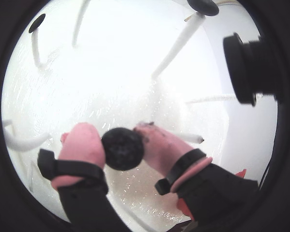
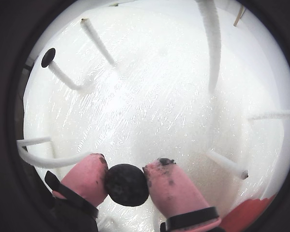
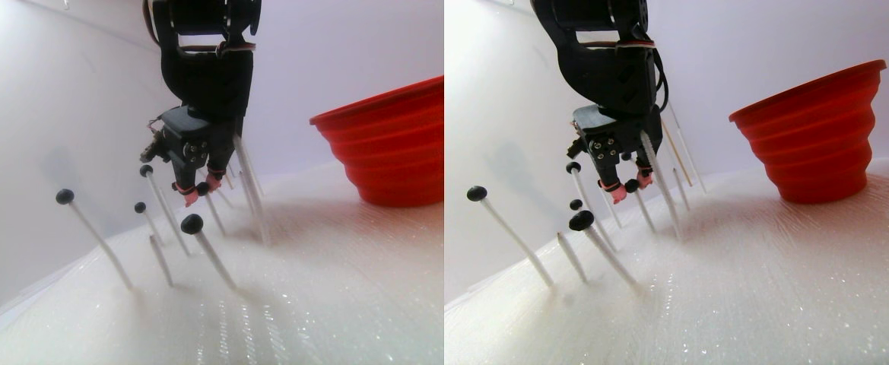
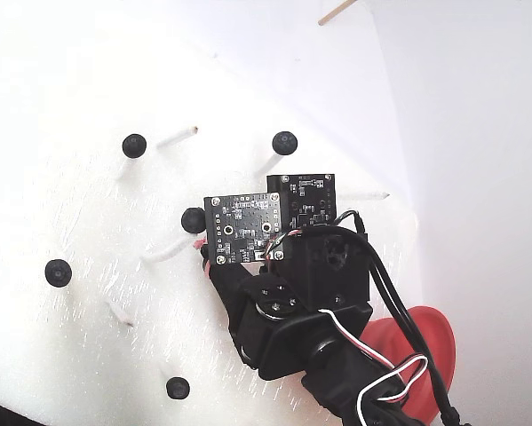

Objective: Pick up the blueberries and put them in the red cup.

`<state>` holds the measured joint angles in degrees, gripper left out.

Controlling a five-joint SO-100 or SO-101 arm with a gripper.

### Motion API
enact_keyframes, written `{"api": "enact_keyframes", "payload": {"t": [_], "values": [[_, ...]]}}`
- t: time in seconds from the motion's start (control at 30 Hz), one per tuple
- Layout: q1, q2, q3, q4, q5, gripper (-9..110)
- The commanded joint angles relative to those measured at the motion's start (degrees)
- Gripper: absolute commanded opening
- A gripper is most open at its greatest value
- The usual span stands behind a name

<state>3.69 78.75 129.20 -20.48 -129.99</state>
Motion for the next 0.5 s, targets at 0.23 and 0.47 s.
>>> {"api": "enact_keyframes", "payload": {"t": [0.23,0.47], "values": [[-2.1,5.0,-1.9,0.7,1.1,13],[-2.7,7.3,-1.6,1.9,2.1,12]]}}
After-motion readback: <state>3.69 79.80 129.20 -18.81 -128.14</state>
